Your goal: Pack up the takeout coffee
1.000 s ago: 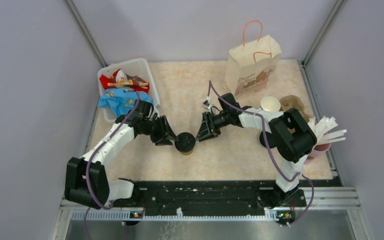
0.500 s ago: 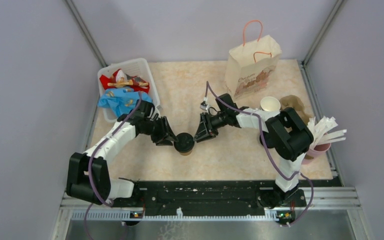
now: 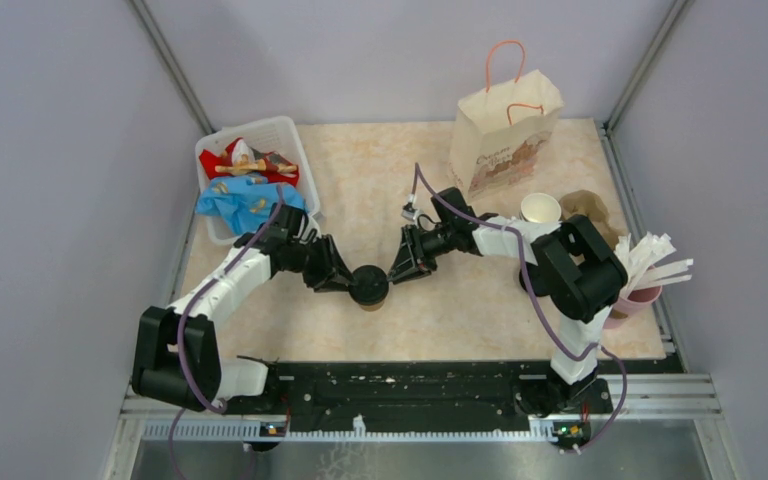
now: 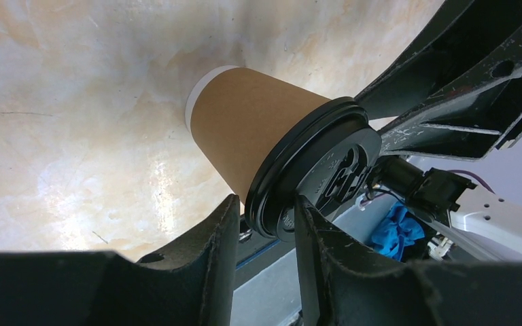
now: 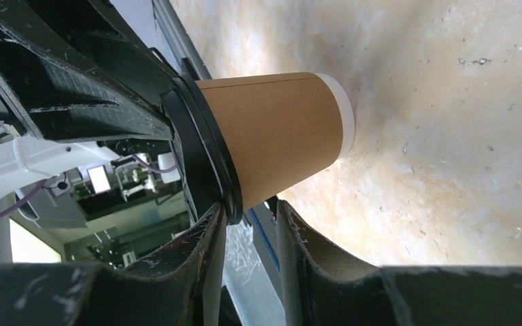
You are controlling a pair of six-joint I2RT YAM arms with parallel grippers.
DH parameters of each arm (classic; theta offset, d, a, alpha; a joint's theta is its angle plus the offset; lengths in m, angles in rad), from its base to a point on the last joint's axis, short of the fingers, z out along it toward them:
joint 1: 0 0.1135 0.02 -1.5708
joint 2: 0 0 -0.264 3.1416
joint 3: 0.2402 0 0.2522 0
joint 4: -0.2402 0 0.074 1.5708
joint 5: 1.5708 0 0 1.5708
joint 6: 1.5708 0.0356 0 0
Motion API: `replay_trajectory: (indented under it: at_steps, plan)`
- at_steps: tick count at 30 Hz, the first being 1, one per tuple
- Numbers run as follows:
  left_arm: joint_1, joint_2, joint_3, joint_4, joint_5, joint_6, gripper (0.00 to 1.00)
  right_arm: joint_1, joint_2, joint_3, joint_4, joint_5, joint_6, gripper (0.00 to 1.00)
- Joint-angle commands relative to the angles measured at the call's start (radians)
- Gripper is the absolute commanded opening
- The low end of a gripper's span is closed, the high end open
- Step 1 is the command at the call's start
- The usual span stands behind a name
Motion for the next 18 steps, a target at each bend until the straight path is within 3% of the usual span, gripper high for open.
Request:
replay_trajectory:
  at_steps: [1,3,7,13,18]
  plan:
    - [-0.003,0.005,-0.043,-0.015,-0.075,0.026,0.4,0.005,0.026,-0.015,-0.072,0.213,-0.042,0.31]
    - [-0.003,-0.012,-0.029,-0.015,-0.062,0.025,0.41,0.004,0.011,0.004,-0.097,0.204,-0.054,0.31]
    - [-0.002,-0.063,0.031,-0.029,-0.034,0.013,0.52,-0.006,-0.047,0.035,-0.11,0.162,-0.047,0.33]
    - [0.008,-0.148,0.069,-0.04,-0.031,-0.032,0.77,-0.013,-0.082,0.077,-0.131,0.125,-0.052,0.37]
    - [0.047,-0.229,0.028,-0.029,-0.056,-0.081,0.77,-0.012,-0.079,0.093,-0.133,0.102,-0.057,0.39]
